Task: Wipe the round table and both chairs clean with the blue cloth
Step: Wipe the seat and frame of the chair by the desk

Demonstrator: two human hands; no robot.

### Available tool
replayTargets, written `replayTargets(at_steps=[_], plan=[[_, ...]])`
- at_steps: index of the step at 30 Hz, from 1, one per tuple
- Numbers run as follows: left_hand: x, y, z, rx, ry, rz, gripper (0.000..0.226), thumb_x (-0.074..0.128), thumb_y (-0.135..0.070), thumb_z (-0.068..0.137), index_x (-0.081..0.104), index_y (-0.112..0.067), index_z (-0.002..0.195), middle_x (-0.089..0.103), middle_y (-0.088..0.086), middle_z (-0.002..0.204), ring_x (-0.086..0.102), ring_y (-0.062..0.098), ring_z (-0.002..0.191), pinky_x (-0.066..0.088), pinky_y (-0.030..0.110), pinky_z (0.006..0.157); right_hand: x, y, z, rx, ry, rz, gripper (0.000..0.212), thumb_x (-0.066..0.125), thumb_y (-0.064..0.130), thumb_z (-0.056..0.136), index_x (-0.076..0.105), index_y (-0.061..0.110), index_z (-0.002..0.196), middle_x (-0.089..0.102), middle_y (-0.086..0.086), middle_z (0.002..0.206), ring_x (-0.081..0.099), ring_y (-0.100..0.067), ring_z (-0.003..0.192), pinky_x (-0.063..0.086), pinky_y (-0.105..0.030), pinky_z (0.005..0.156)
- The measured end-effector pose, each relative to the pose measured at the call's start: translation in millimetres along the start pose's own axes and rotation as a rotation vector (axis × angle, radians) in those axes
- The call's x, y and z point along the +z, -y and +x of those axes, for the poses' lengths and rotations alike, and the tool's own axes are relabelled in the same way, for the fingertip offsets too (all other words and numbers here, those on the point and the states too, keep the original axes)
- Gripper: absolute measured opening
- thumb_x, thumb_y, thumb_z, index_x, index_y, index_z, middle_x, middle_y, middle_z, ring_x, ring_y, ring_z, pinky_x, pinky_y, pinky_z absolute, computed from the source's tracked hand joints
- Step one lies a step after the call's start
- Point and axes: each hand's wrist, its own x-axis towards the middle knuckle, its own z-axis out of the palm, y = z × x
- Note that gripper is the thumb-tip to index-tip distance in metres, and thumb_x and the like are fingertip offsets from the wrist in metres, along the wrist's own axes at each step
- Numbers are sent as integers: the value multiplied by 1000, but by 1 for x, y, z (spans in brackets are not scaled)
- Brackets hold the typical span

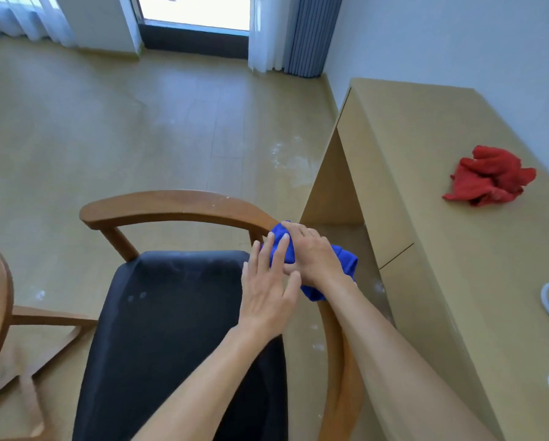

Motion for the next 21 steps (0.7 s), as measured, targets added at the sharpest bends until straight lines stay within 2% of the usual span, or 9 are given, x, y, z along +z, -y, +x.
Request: replayTargets(at_steps=[3, 5, 6, 8, 11, 13, 15, 17, 21], plan=[[12, -26, 47, -186, 132, -577, 54, 37, -19, 97, 29, -34, 148, 32, -14, 149, 24, 11, 143, 21, 39, 119, -11, -3, 7, 48, 17, 166, 69, 57, 39, 87, 28, 18, 147, 40, 4, 143, 36, -17, 131, 32, -36, 107], [20, -30, 55, -193, 122, -644, 53, 40, -26, 95, 33, -36, 146, 37, -15, 145, 32, 11, 139, 26, 39, 117, -23, -6, 3, 27, -40, 257, 57, 55, 37, 88, 43, 10, 136, 48, -1, 136, 39, -19, 130, 32, -40, 111], [25, -27, 56, -164, 127, -602, 55, 40, -37, 91, 33, -37, 146, 34, -13, 149, 28, 11, 141, 24, 41, 117, -26, -9, -5, 30, -103, 315, 51, 53, 34, 87, 48, 8, 132, 49, -2, 136, 39, -19, 130, 31, -39, 112], [33, -17, 55, -126, 173, -427, 59, 39, -58, 86, 34, -44, 143, 16, -12, 157, 9, 15, 147, 16, 48, 119, -24, -14, -38, 186, -290, 475, 52, 46, 27, 83, 50, 11, 133, 44, 0, 140, 34, -16, 134, 27, -35, 113], [52, -10, 52, 1, 159, 134, 65, 39, -72, 82, 33, -48, 142, -9, -6, 160, -16, 29, 146, -4, 54, 118, -9, -16, -87, 561, -522, 562, 53, 35, 30, 87, 49, 10, 134, 44, -5, 142, 37, -20, 133, 30, -40, 112], [62, -16, 55, 47, 96, 311, 65, 43, -69, 82, 37, -43, 141, -7, 5, 161, -17, 39, 144, -8, 57, 115, -1, -12, -93, 681, -500, 566, 53, 29, 41, 94, 50, 11, 133, 50, -8, 138, 43, -22, 129, 35, -38, 106], [65, -19, 74, 65, 50, 391, 60, 45, -64, 81, 45, -39, 136, 0, 9, 160, -14, 42, 144, -11, 60, 113, 1, -8, -87, 674, -386, 390, 60, 20, 52, 97, 51, 16, 133, 55, -4, 135, 48, -21, 125, 37, -37, 99], [58, -13, 105, 75, 39, 501, 53, 47, -60, 80, 53, -34, 126, 6, 11, 159, -9, 45, 143, -12, 63, 111, -1, -8, -81, 640, -250, 150, 70, 12, 56, 88, 53, 21, 132, 59, 2, 131, 52, -20, 120, 37, -37, 98], [22, 23, 154, 154, -16, 769, 49, 46, -63, 81, 61, -29, 113, 24, 14, 152, 10, 46, 140, 1, 66, 109, -4, -4, -69, 665, -97, -64, 76, 3, 61, 83, 56, 24, 123, 63, 5, 119, 58, -16, 110, 40, -36, 96]])
